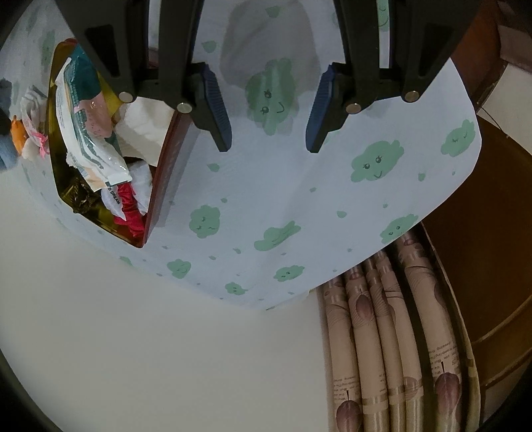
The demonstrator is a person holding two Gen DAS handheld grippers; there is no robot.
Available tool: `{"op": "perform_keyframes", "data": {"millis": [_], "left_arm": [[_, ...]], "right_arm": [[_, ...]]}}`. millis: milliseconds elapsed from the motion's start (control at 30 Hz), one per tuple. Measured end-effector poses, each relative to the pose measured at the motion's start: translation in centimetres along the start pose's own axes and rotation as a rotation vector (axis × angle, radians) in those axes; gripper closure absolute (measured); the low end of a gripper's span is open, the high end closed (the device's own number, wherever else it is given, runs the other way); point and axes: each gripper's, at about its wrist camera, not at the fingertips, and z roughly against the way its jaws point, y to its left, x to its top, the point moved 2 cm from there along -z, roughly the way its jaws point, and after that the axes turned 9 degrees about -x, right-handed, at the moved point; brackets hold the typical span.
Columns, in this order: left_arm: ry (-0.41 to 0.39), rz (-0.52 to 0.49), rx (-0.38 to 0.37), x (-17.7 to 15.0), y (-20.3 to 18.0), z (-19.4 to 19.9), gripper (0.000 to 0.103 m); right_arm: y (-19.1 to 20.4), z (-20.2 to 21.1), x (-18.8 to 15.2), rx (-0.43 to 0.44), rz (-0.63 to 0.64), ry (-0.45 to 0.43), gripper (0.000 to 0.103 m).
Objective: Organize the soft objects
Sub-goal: 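Carry the blue sock toward the gold tin with the right gripper, then lower the blue sock into the tin and open the right gripper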
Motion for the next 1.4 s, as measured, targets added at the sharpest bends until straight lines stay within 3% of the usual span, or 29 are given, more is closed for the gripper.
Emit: {"op": "perform_keyframes", "data": {"millis": [300, 700, 1000, 1400], "left_arm": [[-0.003, 0.013, -0.002, 0.1, 0.3, 0.2, 0.056], [0.000, 0.016, -0.010, 0.1, 0.6, -0.1, 0.056], [0.004, 0.020, -0.019, 0.2, 0.5, -0.1, 0.056], [-0.005, 0.001, -0.010, 0.2, 0.0, -0.2, 0.056]], "right_arm": [[6.9, -4.2, 3.6, 0.046, 0.077, 0.026, 0.076], [8.6, -9.3, 4.8, 0.027, 0.109, 0.094, 0.067], [8.2, -8.8, 4.8, 0.024, 0.095, 0.084, 0.052], [8.4, -5.0, 4.5, 0.053, 0.123, 0.032, 0.044]]}}
